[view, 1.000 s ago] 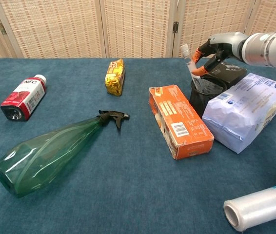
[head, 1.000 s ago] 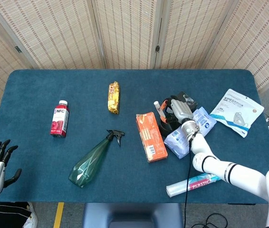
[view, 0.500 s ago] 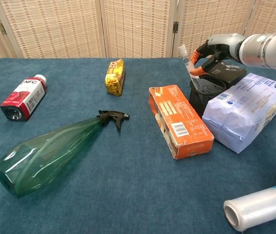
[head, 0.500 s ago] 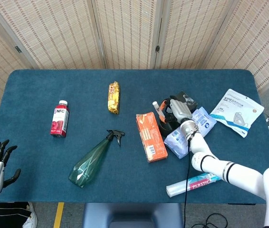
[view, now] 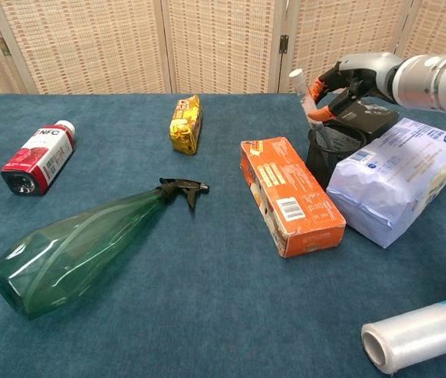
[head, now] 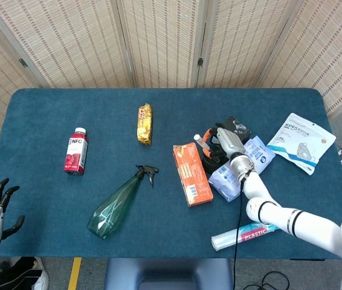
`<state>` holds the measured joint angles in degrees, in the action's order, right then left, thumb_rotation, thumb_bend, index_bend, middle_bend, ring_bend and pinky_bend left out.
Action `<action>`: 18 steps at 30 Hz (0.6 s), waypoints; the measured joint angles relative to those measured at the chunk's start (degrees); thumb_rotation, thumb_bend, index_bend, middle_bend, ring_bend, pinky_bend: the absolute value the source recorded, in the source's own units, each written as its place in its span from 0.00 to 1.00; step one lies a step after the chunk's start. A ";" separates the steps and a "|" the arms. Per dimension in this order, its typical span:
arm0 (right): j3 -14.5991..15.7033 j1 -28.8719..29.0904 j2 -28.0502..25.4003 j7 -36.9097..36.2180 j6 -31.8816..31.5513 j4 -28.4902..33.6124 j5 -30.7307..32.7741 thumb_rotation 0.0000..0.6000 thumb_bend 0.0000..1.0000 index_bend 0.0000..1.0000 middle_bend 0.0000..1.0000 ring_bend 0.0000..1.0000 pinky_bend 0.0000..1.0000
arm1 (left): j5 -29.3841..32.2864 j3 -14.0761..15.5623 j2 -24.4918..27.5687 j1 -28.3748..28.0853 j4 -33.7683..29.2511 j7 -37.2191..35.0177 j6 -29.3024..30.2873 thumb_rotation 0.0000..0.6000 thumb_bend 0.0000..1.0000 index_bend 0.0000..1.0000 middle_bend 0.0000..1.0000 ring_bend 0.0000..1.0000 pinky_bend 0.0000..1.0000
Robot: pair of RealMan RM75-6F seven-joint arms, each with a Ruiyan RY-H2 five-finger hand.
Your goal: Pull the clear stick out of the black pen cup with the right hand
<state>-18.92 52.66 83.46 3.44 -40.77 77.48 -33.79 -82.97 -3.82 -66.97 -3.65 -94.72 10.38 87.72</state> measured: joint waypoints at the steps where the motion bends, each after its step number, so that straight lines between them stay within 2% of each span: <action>1: -0.20 -1.01 -0.69 -1.15 -0.59 1.23 -1.34 1.00 0.46 0.61 0.32 0.03 0.12 | 0.01 0.01 -0.03 0.03 0.05 -0.07 0.01 1.00 0.32 0.22 0.09 0.05 0.10; 7: -1.12 -6.88 -3.70 -8.72 -4.06 6.69 -9.16 1.00 0.46 0.64 0.35 0.05 0.12 | -0.28 0.08 -0.29 -0.01 0.27 -0.28 0.02 1.00 0.32 0.22 0.09 0.05 0.10; 18: -3.00 -15.84 -5.93 -27.32 -10.39 11.46 -23.92 1.00 0.46 0.65 0.40 0.10 0.12 | -0.77 -0.03 -0.23 -0.15 0.00 -0.38 0.23 1.00 0.32 0.22 0.09 0.05 0.10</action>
<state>-21.92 36.82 77.53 -23.88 -51.16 88.95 -57.70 -83.73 -3.85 -67.20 -3.80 -94.72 10.01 87.94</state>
